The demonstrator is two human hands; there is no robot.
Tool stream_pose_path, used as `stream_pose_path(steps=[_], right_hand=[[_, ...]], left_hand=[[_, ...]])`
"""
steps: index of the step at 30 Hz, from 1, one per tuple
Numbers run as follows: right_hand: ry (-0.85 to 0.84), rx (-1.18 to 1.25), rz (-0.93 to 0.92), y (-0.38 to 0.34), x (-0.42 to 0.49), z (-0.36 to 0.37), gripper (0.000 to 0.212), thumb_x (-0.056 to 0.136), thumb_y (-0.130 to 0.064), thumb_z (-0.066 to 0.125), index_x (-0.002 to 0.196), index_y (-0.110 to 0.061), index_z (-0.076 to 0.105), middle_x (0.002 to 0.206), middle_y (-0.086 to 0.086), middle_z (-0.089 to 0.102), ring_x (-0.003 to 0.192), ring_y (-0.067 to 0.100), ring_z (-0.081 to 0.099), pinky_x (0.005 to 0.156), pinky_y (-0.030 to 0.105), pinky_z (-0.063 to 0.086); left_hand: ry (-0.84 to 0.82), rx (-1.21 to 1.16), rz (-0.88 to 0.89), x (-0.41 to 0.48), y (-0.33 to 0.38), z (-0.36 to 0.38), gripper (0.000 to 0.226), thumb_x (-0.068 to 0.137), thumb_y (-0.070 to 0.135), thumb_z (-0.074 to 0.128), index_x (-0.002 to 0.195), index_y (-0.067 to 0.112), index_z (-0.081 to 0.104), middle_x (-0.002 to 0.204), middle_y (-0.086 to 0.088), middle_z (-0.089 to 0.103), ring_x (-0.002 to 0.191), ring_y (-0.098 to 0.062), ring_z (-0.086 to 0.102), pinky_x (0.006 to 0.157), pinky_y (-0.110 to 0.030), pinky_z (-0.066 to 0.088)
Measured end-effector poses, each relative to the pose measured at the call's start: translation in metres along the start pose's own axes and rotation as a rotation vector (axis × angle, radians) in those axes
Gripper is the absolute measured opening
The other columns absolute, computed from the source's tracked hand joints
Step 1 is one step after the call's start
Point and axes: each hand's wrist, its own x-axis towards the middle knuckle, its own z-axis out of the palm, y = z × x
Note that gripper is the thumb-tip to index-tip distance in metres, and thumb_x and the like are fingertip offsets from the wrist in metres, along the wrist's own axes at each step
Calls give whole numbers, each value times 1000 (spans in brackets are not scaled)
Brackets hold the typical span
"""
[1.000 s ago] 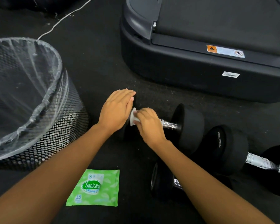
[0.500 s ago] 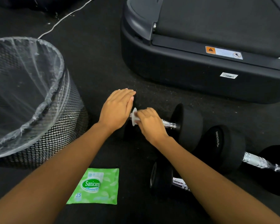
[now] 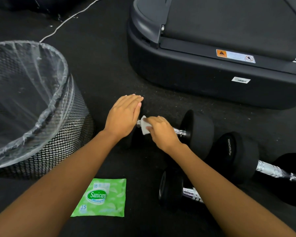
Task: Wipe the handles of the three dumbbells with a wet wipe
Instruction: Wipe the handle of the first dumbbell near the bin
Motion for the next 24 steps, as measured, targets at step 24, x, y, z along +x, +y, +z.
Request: stream_pose_path(steps=[24], right_hand=[[112,-122,7,-15,3,19,50,82,-5,61,130,-7,44,123,9,51,111,24,45,101,32,31]], left_hand=[[-3,16,-1,2,-2,4,38,99,23,34,125,8,57,125,-7,60,123,-17,50,108,-27,22]])
